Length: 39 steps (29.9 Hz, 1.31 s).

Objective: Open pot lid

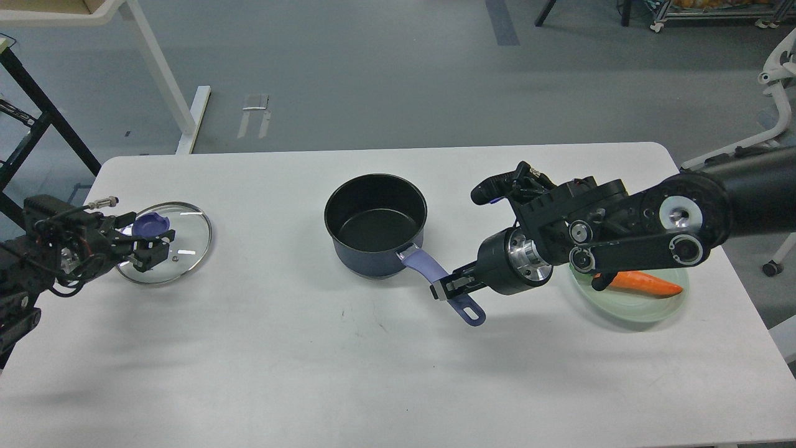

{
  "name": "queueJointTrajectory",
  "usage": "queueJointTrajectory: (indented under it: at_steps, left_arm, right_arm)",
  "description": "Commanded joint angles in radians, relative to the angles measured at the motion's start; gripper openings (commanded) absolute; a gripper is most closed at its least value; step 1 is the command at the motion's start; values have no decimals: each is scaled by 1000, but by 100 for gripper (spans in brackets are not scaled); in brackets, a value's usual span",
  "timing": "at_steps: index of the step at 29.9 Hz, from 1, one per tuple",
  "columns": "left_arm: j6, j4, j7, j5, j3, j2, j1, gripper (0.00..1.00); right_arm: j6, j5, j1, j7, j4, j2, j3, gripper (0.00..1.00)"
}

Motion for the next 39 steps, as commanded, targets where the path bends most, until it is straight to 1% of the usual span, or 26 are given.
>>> queueJointTrajectory:
  at_steps: [1,3,5,7,11,13,18,19,20,23,26,29,31,34,37,39]
  left_arm:
    - [0,0,0,-2,-2,-1,-5,92]
    - [0,0,0,-8,-4,-1,-11,93]
    - [-1,-1,0,-46,-11,2,-14,97]
    - [-3,-1,0,-126,-13,5,-27,99]
    - [-17,-1,0,-359,-2,11,-93,99]
    - [-24,-1,0,-448,-7,10,-107,99]
    - [-69,-3,0,-540,-14,8,-164,99]
    - [-81,-4,0,-560,-17,8,-173,99]
    - [-89,-4,0,-580,-19,8,-178,99]
    - [-128,-4,0,-733,-20,4,-207,99]
    - [-211,-1,0,-891,-17,-1,-232,99]
    - [-237,-1,0,-1006,-22,-9,-236,99]
    - [-245,-1,0,-1104,-33,-35,-239,99]
    - [-250,-1,0,-1267,-88,-87,-239,99]
    - [-251,11,0,-1353,-148,-139,-236,99]
    - [-251,37,0,-1370,-188,-194,-236,99]
  right_arm:
    - [0,0,-1,0,2,-1,1,23]
    - [0,0,-1,0,2,-1,1,24]
    - [0,0,-1,0,1,-1,1,27]
    - [0,0,-3,0,1,-1,1,33]
    - [0,1,-1,0,2,1,3,52]
    - [0,1,-1,0,2,-1,3,62]
    - [-3,5,-1,1,5,-11,15,83]
    - [-9,6,-1,1,4,-20,29,90]
    - [-11,9,-1,1,-1,-30,44,96]
    - [-15,12,-3,1,-11,-91,125,97]
    - [-34,14,-6,3,-11,-161,210,97]
    - [-90,14,-27,3,-19,-261,302,98]
    - [-114,14,-64,3,-37,-327,358,98]
    - [-120,14,-165,3,-79,-398,490,98]
    - [-111,20,-318,3,-126,-412,663,99]
    - [-114,20,-432,3,-154,-410,786,100]
